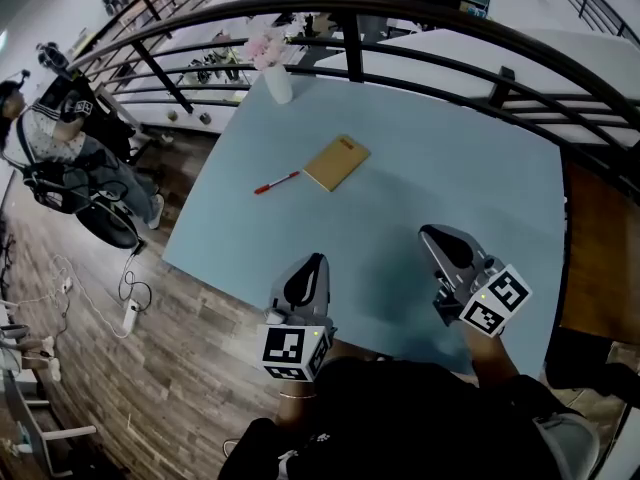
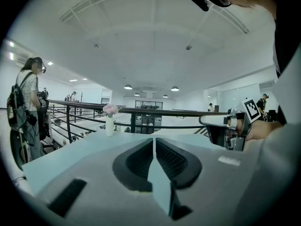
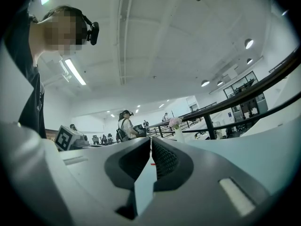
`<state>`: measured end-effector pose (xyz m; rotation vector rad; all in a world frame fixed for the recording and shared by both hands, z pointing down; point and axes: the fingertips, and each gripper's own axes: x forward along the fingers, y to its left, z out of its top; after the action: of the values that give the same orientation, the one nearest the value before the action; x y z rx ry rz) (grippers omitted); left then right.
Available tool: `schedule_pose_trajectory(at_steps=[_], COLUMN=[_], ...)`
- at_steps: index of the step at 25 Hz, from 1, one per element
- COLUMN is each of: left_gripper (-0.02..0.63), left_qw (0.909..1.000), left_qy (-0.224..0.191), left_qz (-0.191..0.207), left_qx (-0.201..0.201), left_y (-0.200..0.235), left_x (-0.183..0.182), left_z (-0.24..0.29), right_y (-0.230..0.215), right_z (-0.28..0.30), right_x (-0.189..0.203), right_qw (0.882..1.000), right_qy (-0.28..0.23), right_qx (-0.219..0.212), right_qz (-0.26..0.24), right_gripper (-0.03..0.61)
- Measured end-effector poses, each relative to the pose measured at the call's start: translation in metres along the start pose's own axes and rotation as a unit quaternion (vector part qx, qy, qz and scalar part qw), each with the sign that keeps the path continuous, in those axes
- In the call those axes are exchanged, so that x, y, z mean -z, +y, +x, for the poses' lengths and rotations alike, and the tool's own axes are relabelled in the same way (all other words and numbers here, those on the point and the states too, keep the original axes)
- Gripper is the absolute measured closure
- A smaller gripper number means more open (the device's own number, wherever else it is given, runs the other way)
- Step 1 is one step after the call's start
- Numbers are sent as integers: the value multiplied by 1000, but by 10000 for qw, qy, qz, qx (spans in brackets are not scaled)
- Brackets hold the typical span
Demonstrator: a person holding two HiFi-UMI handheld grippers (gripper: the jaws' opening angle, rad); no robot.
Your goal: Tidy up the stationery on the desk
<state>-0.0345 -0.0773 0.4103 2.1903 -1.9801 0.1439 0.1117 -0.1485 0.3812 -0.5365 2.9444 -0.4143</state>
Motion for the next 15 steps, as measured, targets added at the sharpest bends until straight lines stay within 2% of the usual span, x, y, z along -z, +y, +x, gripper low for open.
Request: schedule_pose_trajectory(at_steps=[10, 15], left_gripper=[589, 586], left_qw=[9996, 9991], left_qy=[130, 253], left_qz=[49, -50], left_qx=[246, 340], left_y=[45, 63], left_x=[-36, -34], left_z=[33, 53], right_y=[-10, -23], right_z=[54, 77], right_x=[-43, -45], right_qw=[9988, 9978], right_qy=[37, 193], right_qx=[208, 272], right_qz=[-434, -565], right_gripper=[572, 569])
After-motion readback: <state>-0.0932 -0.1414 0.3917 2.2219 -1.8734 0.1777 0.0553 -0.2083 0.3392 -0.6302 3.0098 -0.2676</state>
